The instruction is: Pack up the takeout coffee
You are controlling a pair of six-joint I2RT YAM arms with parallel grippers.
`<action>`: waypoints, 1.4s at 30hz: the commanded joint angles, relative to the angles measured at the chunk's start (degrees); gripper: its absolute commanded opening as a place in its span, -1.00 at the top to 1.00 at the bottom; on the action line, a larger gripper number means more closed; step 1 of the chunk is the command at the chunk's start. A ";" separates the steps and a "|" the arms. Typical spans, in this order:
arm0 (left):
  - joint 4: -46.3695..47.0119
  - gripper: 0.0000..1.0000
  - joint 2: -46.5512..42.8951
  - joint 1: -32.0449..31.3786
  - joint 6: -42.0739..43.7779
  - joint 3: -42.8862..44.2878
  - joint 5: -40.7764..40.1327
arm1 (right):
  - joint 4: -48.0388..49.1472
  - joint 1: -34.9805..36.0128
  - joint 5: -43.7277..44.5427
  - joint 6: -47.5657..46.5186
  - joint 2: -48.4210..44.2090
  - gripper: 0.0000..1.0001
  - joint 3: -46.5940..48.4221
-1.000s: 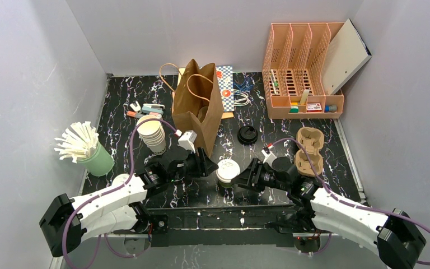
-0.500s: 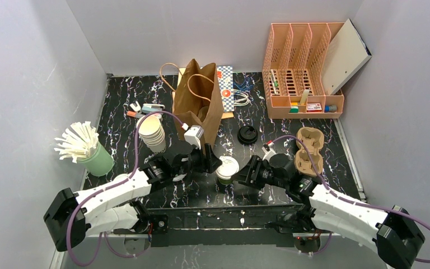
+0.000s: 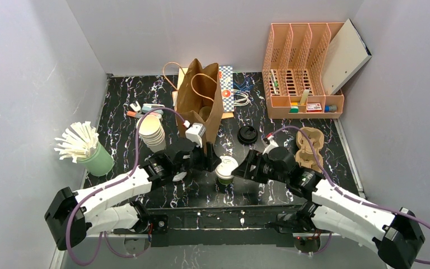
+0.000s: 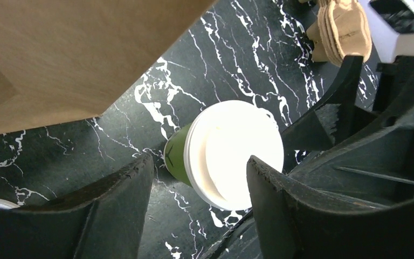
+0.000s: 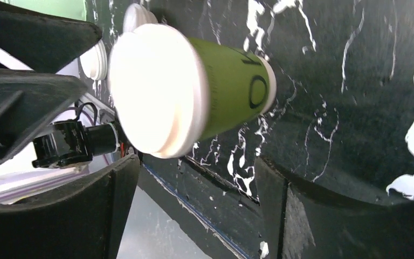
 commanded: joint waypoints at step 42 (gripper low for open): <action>1.61 0.60 -1.21 0.61 -11.37 -4.24 1.85 | -7.07 -3.01 2.35 -13.99 7.08 0.57 12.00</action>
